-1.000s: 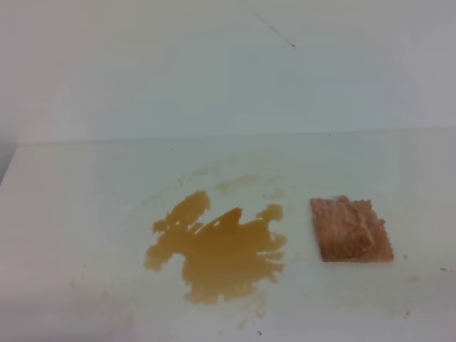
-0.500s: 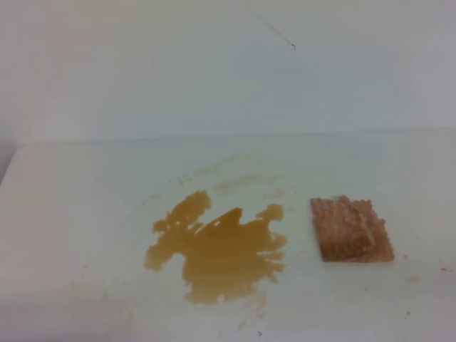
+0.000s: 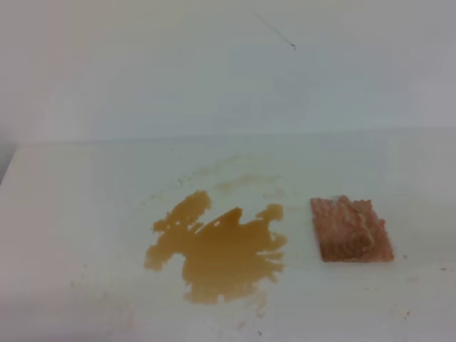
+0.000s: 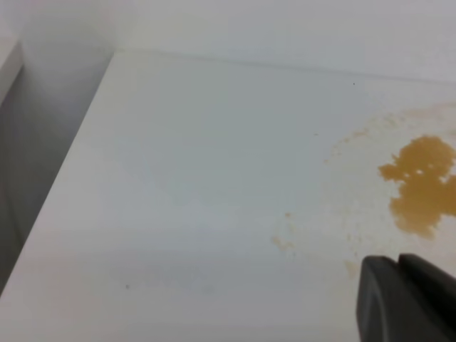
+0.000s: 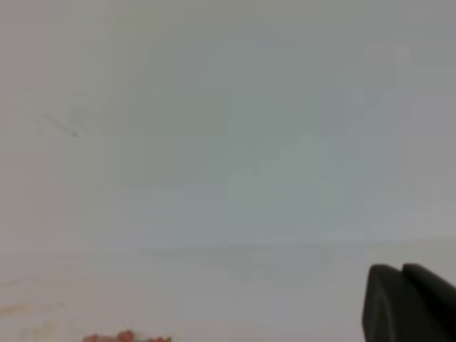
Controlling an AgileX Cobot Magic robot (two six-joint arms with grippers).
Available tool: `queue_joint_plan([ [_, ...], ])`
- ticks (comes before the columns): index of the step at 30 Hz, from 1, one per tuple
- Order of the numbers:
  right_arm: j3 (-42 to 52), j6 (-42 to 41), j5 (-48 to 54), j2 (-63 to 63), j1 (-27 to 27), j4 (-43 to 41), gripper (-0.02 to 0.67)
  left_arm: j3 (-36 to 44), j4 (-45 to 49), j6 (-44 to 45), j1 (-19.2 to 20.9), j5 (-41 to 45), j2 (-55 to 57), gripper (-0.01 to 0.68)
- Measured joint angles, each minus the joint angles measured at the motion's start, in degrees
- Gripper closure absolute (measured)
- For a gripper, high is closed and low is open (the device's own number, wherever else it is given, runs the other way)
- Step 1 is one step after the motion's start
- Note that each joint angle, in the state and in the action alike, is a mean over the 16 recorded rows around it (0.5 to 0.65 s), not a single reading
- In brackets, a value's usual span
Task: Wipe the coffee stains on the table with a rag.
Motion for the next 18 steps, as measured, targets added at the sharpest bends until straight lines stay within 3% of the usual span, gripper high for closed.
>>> queue_joint_plan([
  [11,-14.0,-20.1,14.8,18.8,0.0,20.1,0.652,0.0,0.0,0.0,0.0,0.0,0.0,0.675],
  [18,-17.4,-27.3,18.8,27.0,0.0,36.3,0.652,0.0,0.0,0.0,0.0,0.0,0.0,0.675],
])
